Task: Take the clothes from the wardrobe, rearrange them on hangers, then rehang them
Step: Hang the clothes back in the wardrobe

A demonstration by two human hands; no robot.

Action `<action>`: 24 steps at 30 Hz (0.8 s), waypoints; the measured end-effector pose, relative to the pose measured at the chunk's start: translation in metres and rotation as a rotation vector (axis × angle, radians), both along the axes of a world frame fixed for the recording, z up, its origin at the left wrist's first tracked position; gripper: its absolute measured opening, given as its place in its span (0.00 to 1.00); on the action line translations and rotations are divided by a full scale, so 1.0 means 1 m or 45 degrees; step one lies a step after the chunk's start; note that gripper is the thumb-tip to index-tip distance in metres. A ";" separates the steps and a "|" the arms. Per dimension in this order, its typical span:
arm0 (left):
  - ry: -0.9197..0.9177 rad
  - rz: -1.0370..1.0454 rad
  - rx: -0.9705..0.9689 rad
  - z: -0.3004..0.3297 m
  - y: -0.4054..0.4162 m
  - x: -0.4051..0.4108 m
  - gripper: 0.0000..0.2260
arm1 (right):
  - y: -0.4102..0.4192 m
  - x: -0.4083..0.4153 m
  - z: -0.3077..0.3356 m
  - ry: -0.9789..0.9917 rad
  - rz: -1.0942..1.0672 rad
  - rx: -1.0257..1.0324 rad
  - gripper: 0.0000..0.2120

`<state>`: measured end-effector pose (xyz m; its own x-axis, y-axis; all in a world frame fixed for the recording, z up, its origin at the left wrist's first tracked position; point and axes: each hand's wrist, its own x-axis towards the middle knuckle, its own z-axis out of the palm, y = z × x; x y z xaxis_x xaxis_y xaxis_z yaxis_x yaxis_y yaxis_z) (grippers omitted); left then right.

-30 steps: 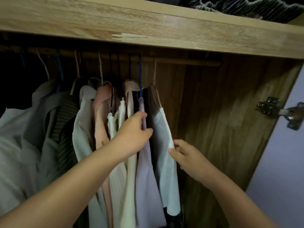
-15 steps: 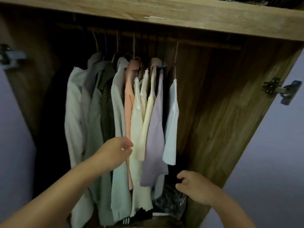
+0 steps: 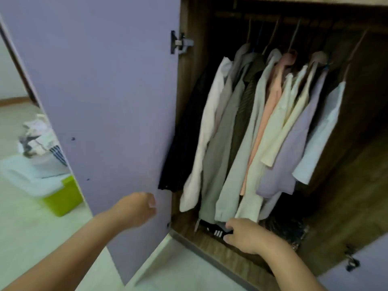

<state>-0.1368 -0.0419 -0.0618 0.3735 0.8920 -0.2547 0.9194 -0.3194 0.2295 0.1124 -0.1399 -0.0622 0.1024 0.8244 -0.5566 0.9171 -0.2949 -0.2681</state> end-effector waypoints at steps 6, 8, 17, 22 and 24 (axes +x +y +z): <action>-0.002 0.170 -0.017 -0.012 -0.031 -0.124 0.15 | 0.015 -0.115 -0.002 -0.020 0.247 -0.001 0.21; 0.019 0.259 -0.050 -0.014 -0.046 -0.170 0.16 | 0.017 -0.159 -0.002 0.005 0.319 0.000 0.22; 0.053 0.633 -0.081 -0.026 -0.115 -0.394 0.16 | 0.019 -0.383 -0.011 0.075 0.659 -0.110 0.21; 0.034 0.893 -0.112 -0.031 -0.158 -0.492 0.16 | 0.020 -0.491 -0.012 0.055 0.935 -0.154 0.23; 0.015 1.008 -0.114 -0.033 -0.174 -0.523 0.15 | 0.023 -0.531 -0.013 0.048 1.045 -0.147 0.23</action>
<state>-0.6593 -0.2161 -0.0944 -0.3657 0.8673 -0.3377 0.8681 0.4487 0.2123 -0.4188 -0.1168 -0.0752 -0.5275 0.5665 -0.6331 0.8437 0.4367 -0.3121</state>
